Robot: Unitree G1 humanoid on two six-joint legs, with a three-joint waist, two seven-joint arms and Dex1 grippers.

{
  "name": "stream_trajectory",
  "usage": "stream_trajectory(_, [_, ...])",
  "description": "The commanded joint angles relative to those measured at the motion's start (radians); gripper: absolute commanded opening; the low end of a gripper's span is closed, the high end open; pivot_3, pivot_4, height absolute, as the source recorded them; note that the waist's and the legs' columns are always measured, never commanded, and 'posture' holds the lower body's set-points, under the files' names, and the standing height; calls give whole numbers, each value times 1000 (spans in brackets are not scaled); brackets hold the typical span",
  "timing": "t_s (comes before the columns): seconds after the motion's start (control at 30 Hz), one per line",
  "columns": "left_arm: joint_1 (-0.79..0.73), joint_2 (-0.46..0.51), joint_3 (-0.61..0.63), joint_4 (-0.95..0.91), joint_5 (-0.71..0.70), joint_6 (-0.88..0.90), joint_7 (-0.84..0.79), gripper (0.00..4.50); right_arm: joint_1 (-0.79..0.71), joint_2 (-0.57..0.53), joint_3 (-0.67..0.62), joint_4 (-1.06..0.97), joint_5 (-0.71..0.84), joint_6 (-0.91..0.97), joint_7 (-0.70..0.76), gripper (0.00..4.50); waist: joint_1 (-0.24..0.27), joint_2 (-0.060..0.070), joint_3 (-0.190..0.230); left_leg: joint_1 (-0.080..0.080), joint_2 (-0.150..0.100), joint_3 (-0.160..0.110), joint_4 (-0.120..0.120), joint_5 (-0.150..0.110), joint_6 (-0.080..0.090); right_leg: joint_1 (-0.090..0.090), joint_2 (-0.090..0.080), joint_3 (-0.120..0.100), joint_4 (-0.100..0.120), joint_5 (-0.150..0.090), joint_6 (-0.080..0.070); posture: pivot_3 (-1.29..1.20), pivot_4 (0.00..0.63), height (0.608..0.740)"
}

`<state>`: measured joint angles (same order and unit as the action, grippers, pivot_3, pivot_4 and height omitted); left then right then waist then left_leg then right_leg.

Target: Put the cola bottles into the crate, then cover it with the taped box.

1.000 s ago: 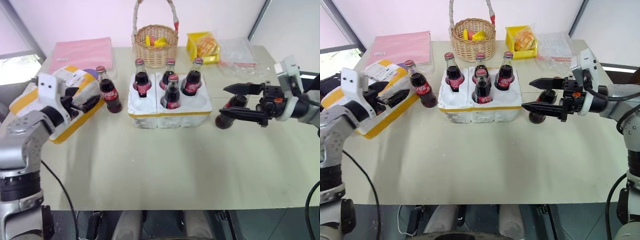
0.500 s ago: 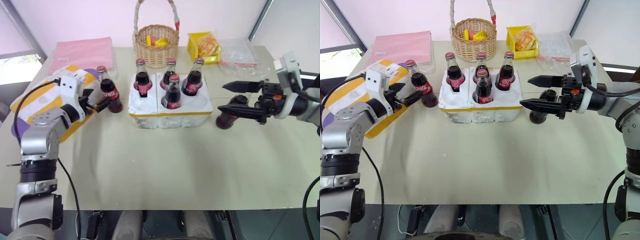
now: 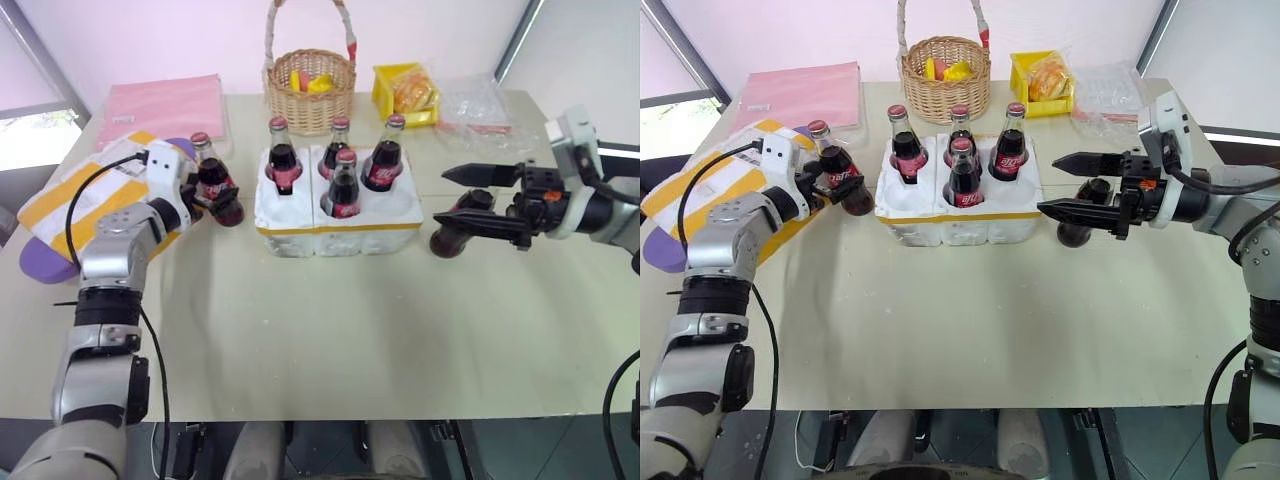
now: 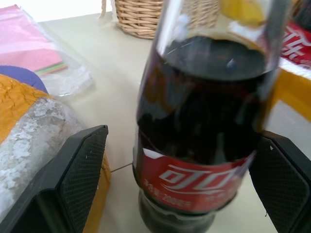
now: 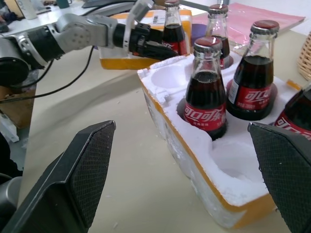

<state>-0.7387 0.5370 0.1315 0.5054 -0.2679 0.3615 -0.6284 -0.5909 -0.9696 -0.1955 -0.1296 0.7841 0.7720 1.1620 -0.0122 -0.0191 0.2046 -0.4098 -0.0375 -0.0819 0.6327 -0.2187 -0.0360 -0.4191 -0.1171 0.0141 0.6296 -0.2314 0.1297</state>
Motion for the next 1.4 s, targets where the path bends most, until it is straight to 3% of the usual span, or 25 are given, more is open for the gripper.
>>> stream_trajectory(0.03, [-39, -9, 3, 32, 12, -43, -8, 4449, -16, -15, -47, -37, 34, 6, 6, 4500, 0, 0, 0, 0, 0, 0, 0, 0, 0, 0, 0, 0, 0, 0, 0, 0, 150, 738])
stream_trajectory(0.17, [-42, -22, 2, 52, 20, -65, -23, 4449, -13, -25, -58, -56, 56, 23, 16, 4500, -1, 0, 0, 0, 0, 0, 0, 0, 0, 0, 0, 0, 0, 0, 0, 0, 150, 738])
stream_trajectory(0.27, [-26, -17, 10, 25, 10, -65, -49, 3615, -9, -32, -66, -68, 64, 31, 23, 4500, -1, 0, 0, 0, 0, 0, 0, 0, 0, 0, 0, 0, 0, 0, 0, 0, 150, 738])
stream_trajectory(0.33, [-18, -6, 11, 4, 9, -52, -57, 2757, -7, -37, -68, -71, 70, 31, 28, 4500, 0, 0, 0, 0, 0, 0, 0, 0, 0, 0, 0, 0, 0, 0, 0, 0, 150, 738])
stream_trajectory(0.57, [-19, 56, 58, -144, -50, 69, -91, 2790, -6, -43, -57, -63, 64, 14, 41, 4500, -2, 0, 0, -1, 0, 0, 0, 0, 0, -1, 0, 0, 0, 0, 0, 0, 150, 738])
stream_trajectory(0.93, [-120, 197, 95, -509, -344, 480, -236, 2790, 14, -27, -51, -58, 49, -8, 47, 4500, 0, -2, 1, -2, 0, -1, 0, 0, 0, -2, 0, 0, 0, 0, 0, 0, 150, 738])
stream_trajectory(1.1, [-191, 134, 22, -511, -344, 503, -212, 2790, 37, -21, -59, -70, 56, -12, 37, 4500, -1, -2, 1, -2, 0, 0, 1, 0, 0, -2, 0, 0, 1, 0, 0, 0, 150, 738])
stream_trajectory(1.4, [-187, 22, -113, -383, -220, 358, -217, 2790, 69, -18, -86, -97, 71, -4, 2, 4500, -5, -2, 1, -2, 0, 0, 0, 0, 0, -3, 0, 0, 1, 0, 0, 0, 150, 738])
